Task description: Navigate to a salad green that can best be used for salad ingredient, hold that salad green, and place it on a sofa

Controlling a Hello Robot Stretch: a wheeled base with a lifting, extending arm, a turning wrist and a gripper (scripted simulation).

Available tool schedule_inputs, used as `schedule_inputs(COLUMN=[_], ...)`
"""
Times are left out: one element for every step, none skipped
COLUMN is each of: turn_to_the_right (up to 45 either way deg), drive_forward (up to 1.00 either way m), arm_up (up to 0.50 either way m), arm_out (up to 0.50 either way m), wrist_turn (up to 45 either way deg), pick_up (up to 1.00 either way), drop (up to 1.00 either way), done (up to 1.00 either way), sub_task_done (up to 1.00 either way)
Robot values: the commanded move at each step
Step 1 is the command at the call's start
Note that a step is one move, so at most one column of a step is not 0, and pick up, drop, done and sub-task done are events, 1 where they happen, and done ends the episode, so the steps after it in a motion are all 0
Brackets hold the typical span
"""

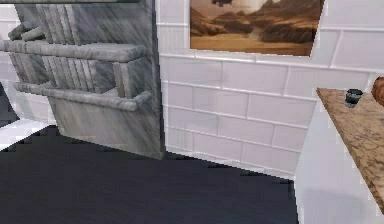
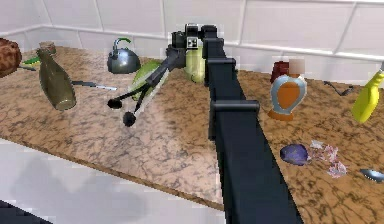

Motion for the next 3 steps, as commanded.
schedule_inputs(turn_to_the_right=[0.0, 45.0, 45.0], drive_forward=[0.0, 0.0, 0.0], arm_up=[0.0, 0.0, 0.0], arm_out=[-0.48, 0.0, 0.0], wrist_turn=[0.0, 0.0, 0.0], pick_up=[0.0, 0.0, 0.0], drop=[0.0, 0.0, 0.0], done=[0.0, 0.0, 0.0], sub_task_done=[0.0, 0.0, 0.0])
